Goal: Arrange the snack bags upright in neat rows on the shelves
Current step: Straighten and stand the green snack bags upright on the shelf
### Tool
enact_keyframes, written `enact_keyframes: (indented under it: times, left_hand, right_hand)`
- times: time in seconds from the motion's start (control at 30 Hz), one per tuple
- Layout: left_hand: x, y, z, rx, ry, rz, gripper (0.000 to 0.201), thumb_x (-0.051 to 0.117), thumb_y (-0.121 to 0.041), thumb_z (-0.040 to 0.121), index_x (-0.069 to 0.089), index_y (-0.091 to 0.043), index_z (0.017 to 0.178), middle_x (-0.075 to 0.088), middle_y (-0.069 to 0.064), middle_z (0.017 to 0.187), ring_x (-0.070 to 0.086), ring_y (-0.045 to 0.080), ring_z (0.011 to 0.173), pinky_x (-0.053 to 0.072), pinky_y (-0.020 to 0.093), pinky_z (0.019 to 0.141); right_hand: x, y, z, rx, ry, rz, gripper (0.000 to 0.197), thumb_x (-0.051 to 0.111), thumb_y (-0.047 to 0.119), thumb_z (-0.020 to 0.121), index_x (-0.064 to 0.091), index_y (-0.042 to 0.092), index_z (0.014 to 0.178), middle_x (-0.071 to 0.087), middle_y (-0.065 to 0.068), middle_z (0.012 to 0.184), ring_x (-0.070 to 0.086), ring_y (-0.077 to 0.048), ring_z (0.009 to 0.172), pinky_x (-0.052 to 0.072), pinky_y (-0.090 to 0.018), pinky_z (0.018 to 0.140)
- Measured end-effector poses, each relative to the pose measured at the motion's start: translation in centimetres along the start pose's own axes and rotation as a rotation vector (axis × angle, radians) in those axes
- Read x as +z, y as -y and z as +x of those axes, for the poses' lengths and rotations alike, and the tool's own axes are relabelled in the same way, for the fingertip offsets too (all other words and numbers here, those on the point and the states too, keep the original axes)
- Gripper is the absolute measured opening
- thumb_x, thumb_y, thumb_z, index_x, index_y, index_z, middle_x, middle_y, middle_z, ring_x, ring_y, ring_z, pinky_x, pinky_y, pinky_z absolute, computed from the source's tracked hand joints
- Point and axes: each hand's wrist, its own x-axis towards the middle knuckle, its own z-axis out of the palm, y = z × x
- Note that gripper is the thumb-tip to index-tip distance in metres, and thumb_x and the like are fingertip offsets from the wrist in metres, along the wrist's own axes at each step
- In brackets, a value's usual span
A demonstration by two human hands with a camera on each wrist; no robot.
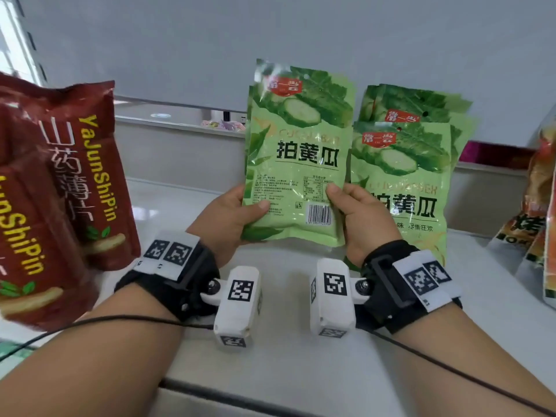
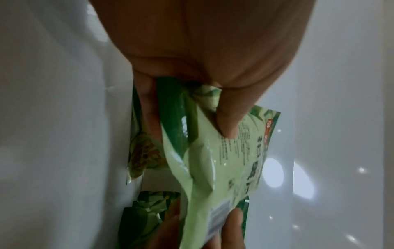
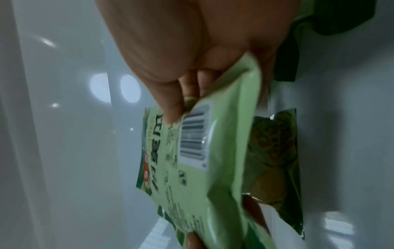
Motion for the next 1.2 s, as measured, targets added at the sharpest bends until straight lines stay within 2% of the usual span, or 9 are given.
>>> enact_keyframes:
  times: [0.1, 0.23, 0.43, 0.73, 0.87, 0.97, 1.03, 1.1, 1.2]
  left_hand:
    - [-0.4, -0.2, 0.3, 0.030, -0.077, -0.054, 0.019, 0.052, -0.005, 0.092, 0.062, -0.019, 0.100, 0.075, -0.005, 0.086, 0.072, 0.015, 0.072, 0.056, 0.027, 0.053]
    - [-0.9, -0.3, 0.5, 0.067, -0.113, -0.027, 0.017, 0.052, -0.008, 0.094, 0.060, -0.023, 0.097, 0.074, -0.009, 0.078, 0.070, 0.011, 0.064, 0.053, 0.023, 0.047]
    - [-1.0, -0.2, 0.6, 0.082, -0.104, -0.021, 0.017, 0.053, -0.009, 0.093, 0.060, -0.024, 0.096, 0.074, -0.009, 0.079, 0.071, 0.011, 0.065, 0.052, 0.022, 0.048]
    - [-1.2, -0.5, 0.6, 0.101, -0.142, 0.006, 0.013, 0.055, -0.008, 0.092, 0.062, -0.018, 0.098, 0.072, -0.004, 0.079, 0.067, 0.012, 0.057, 0.045, 0.018, 0.040]
    - [-1.0, -0.2, 0.5, 0.117, -0.125, 0.015, 0.014, 0.055, -0.009, 0.092, 0.061, -0.020, 0.099, 0.074, -0.006, 0.078, 0.068, 0.012, 0.059, 0.046, 0.017, 0.042]
    - [-0.9, -0.3, 0.4, 0.163, -0.104, -0.022, 0.018, 0.057, -0.008, 0.090, 0.062, -0.022, 0.100, 0.075, -0.008, 0.082, 0.071, 0.013, 0.067, 0.050, 0.020, 0.047]
    - [-1.1, -0.5, 0.5, 0.195, -0.102, -0.059, 0.021, 0.058, -0.006, 0.088, 0.063, -0.022, 0.101, 0.075, -0.007, 0.087, 0.072, 0.014, 0.075, 0.055, 0.023, 0.054]
    - [-1.1, -0.6, 0.3, 0.215, -0.098, -0.068, 0.023, 0.060, -0.009, 0.085, 0.063, -0.023, 0.103, 0.075, -0.007, 0.090, 0.072, 0.013, 0.079, 0.056, 0.025, 0.059]
    - [-0.8, -0.7, 0.0, 0.212, -0.001, -0.052, 0.029, 0.062, -0.028, 0.081, 0.061, -0.023, 0.110, 0.074, -0.008, 0.093, 0.071, 0.012, 0.083, 0.056, 0.025, 0.061]
  right_hand:
    - [-0.2, -0.4, 0.0, 0.141, 0.194, -0.029, 0.041, 0.073, 0.014, 0.068, 0.056, 0.020, 0.104, 0.072, -0.002, 0.092, 0.069, -0.019, 0.075, 0.056, -0.029, 0.057]
    - [0.7, -0.7, -0.6, 0.182, 0.265, -0.108, 0.031, 0.062, -0.007, 0.079, 0.057, 0.013, 0.101, 0.068, 0.000, 0.060, 0.062, -0.010, 0.049, 0.050, -0.019, 0.045]
    - [0.9, -0.6, -0.6, 0.127, 0.230, -0.059, 0.026, 0.060, -0.005, 0.083, 0.059, 0.015, 0.098, 0.068, -0.004, 0.070, 0.064, -0.013, 0.058, 0.053, -0.021, 0.052]
    - [1.2, -0.1, -0.8, 0.046, 0.260, -0.206, 0.042, 0.059, -0.019, 0.076, 0.056, 0.019, 0.094, 0.065, -0.007, 0.078, 0.062, -0.017, 0.059, 0.054, -0.022, 0.055]
    - [1.1, -0.4, -0.7, 0.027, 0.232, -0.238, 0.041, 0.061, -0.016, 0.076, 0.057, 0.015, 0.103, 0.065, -0.008, 0.083, 0.062, -0.019, 0.064, 0.054, -0.023, 0.056]
    - [0.8, -0.7, -0.5, -0.017, 0.137, -0.304, 0.045, 0.069, -0.004, 0.077, 0.049, 0.016, 0.112, 0.061, -0.009, 0.099, 0.061, -0.020, 0.079, 0.054, -0.030, 0.071]
    - [0.7, -0.7, -0.2, -0.107, 0.006, -0.418, 0.051, 0.074, 0.008, 0.076, 0.042, 0.022, 0.113, 0.053, -0.002, 0.098, 0.055, -0.018, 0.086, 0.048, -0.035, 0.083]
    - [0.8, -0.3, -0.4, -0.197, -0.069, -0.442, 0.047, 0.074, 0.017, 0.077, 0.042, 0.022, 0.111, 0.046, 0.002, 0.088, 0.050, -0.014, 0.078, 0.046, -0.032, 0.077]
    - [1.5, 0.3, -1.4, -0.131, 0.097, -0.330, 0.049, 0.072, 0.045, 0.071, 0.047, 0.028, 0.109, 0.056, -0.001, 0.102, 0.057, -0.014, 0.089, 0.049, -0.030, 0.072]
